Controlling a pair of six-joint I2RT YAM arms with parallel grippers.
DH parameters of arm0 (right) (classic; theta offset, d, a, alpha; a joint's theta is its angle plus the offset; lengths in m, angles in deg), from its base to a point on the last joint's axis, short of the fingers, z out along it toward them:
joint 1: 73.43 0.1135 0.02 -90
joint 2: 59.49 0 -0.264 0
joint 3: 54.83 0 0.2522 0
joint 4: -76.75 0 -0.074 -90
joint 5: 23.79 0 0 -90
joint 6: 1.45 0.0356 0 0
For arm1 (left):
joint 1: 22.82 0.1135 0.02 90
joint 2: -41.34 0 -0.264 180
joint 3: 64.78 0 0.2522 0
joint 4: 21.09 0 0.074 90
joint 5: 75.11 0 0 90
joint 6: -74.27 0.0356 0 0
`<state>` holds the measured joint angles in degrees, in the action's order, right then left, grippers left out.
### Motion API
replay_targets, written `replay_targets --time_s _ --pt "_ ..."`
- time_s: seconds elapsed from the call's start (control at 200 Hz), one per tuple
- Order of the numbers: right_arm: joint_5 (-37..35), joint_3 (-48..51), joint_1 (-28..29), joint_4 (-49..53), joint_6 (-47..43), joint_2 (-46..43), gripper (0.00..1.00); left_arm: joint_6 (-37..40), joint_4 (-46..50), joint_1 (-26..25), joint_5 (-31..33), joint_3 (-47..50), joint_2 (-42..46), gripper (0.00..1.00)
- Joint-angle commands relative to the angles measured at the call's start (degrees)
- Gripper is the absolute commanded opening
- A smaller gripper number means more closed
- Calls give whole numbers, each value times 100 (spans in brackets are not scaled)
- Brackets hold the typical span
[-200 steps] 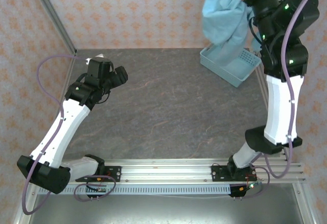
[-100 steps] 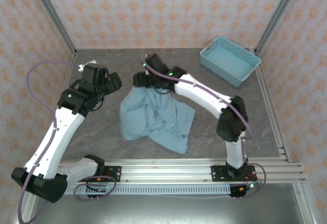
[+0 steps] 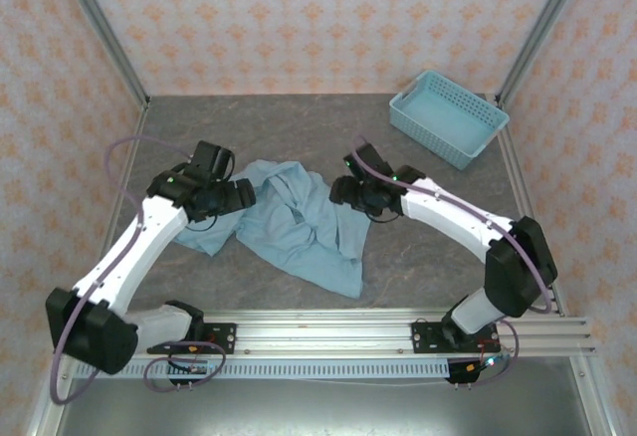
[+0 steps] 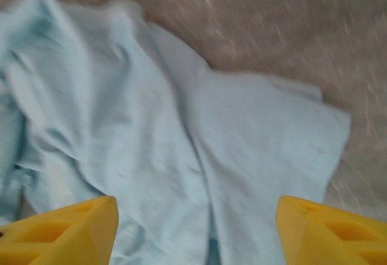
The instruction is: Fold and stack the t-shirts
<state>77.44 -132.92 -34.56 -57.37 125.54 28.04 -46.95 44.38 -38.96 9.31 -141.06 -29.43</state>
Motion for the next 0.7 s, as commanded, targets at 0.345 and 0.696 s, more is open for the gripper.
replay_targets --time_s 0.345,0.696 --pt "289 647 121 328 12 623 66 522 608 225 1805 -348 -1921 86" --pt "-265 220 -162 509 10 1404 16 536 -42 1371 794 -448 -2025 60"
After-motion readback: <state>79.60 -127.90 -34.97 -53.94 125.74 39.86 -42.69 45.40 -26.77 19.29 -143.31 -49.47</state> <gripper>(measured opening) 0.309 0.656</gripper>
